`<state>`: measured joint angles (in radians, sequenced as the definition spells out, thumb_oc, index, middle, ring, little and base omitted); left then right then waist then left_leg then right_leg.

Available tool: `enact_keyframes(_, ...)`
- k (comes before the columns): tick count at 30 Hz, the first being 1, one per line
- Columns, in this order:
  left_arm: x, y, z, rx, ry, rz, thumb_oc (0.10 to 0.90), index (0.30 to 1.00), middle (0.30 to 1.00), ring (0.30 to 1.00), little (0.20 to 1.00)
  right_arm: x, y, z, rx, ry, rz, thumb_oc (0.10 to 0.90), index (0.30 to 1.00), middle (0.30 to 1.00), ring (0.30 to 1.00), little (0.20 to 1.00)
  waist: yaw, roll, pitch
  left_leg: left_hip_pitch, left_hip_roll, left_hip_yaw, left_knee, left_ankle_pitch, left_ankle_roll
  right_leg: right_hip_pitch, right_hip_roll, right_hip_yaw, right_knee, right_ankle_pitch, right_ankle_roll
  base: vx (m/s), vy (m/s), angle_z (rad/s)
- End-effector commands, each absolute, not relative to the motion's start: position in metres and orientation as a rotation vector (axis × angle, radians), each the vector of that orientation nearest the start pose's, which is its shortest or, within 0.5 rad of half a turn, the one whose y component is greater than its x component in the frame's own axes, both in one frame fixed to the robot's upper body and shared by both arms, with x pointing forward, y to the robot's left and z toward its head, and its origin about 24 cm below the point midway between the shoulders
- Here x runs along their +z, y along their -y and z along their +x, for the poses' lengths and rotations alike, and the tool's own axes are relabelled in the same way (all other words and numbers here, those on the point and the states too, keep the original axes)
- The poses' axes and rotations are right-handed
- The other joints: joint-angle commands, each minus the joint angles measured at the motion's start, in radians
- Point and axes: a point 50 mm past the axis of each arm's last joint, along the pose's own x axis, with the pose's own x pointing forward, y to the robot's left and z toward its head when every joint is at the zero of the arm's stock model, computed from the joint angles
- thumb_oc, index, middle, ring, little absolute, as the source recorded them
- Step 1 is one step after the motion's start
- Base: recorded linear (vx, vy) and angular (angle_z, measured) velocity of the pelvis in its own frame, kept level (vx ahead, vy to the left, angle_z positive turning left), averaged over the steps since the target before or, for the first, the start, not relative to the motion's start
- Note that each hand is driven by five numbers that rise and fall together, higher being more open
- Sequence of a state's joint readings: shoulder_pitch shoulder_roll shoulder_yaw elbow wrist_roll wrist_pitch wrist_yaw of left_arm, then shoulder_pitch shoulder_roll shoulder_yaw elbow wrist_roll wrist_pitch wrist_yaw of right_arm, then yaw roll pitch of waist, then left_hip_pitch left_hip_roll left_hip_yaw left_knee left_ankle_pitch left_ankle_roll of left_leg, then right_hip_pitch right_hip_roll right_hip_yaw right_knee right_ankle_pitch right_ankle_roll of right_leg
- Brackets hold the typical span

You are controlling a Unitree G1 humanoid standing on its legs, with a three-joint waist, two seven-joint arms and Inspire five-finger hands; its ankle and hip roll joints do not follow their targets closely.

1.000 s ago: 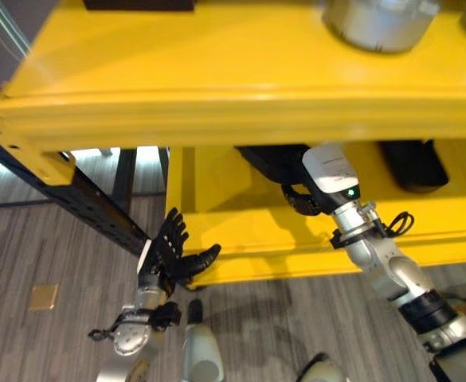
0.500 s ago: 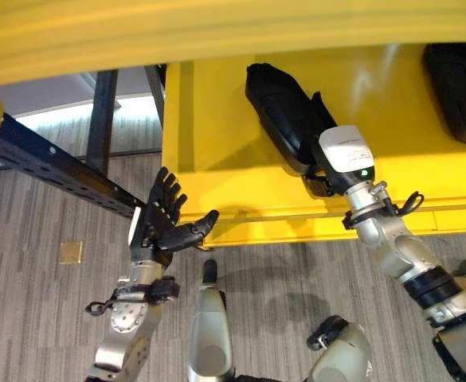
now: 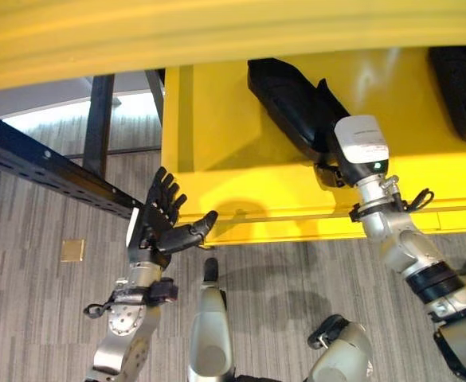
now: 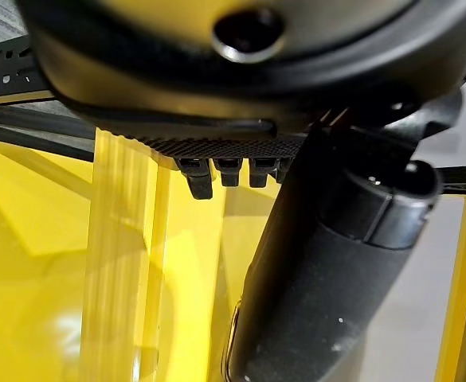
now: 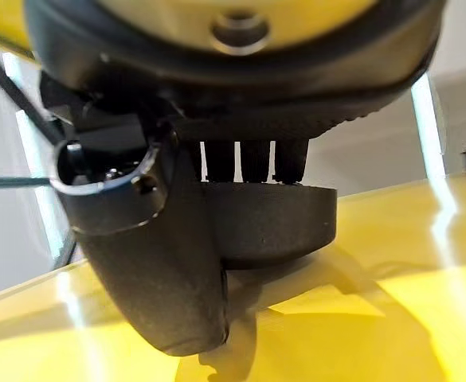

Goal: Move parts from the plastic box to the shelf.

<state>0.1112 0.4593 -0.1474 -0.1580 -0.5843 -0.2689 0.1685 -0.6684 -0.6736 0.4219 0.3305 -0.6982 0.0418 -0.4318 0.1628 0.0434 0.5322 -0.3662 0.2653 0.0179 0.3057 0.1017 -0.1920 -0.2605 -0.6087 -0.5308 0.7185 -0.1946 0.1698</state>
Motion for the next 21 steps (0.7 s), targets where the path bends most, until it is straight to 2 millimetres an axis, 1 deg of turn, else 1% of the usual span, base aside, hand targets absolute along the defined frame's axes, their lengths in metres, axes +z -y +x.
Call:
enact_keyframes(1, 0.097, -0.209, 0.226, -0.005, 0.275, -0.148, 0.9, 1.0, 1.0, 1.0, 1.0, 0.264, 0.196, 0.352, -0.548, 0.838, -1.267, 0.4, 0.3, 0.3, 0.3, 0.3, -0.026, -0.011, -0.012, 0.086, 0.012, 0.042, 0.094, -0.168, 0.047, -0.012, 0.004, 0.01, -0.019, 0.126, -0.002, 0.0, -0.001, 0.03)
enact_keyframes(6, 0.095, -0.208, 0.226, -0.001, 0.27, -0.146, 0.9, 1.0, 1.0, 1.0, 1.0, 0.263, 0.199, 0.353, -0.605, 0.821, -1.209, 0.4, 0.3, 0.3, 0.3, 0.3, -0.029, -0.005, -0.012, 0.085, 0.01, 0.042, 0.083, -0.164, 0.047, -0.017, 0.002, 0.007, -0.024, 0.133, 0.001, 0.0, 0.0, 0.01)
enact_keyframes(11, 0.093, -0.207, 0.226, 0.001, 0.263, -0.151, 0.9, 1.0, 1.0, 1.0, 1.0, 0.254, 0.203, 0.357, -0.656, 0.775, -1.131, 0.4, 0.3, 0.3, 0.3, 0.3, -0.032, 0.003, -0.012, 0.08, 0.007, 0.04, 0.079, -0.162, 0.05, -0.023, -0.001, 0.003, -0.023, 0.138, 0.002, 0.0, 0.0, 0.0)
enact_keyframes(14, 0.092, -0.207, 0.227, 0.001, 0.259, -0.144, 0.9, 1.0, 1.0, 1.0, 1.0, 0.247, 0.202, 0.358, -0.65, 0.752, -1.138, 0.4, 0.3, 0.3, 0.3, 0.3, -0.035, 0.006, -0.012, 0.083, 0.003, 0.042, 0.073, -0.162, 0.051, -0.024, -0.005, 0.002, -0.023, 0.143, 0.004, 0.0, 0.001, 0.01)
enact_keyframes(21, 0.093, -0.207, 0.226, 0.008, 0.265, -0.138, 0.9, 1.0, 1.0, 1.0, 1.0, 0.234, 0.201, 0.359, -0.626, 0.714, -1.143, 0.4, 0.3, 0.3, 0.3, 0.3, -0.042, 0.004, -0.012, 0.078, 0.001, 0.039, 0.076, -0.164, 0.053, -0.032, -0.012, 0.004, -0.02, 0.153, 0.008, 0.0, 0.0, 0.03)
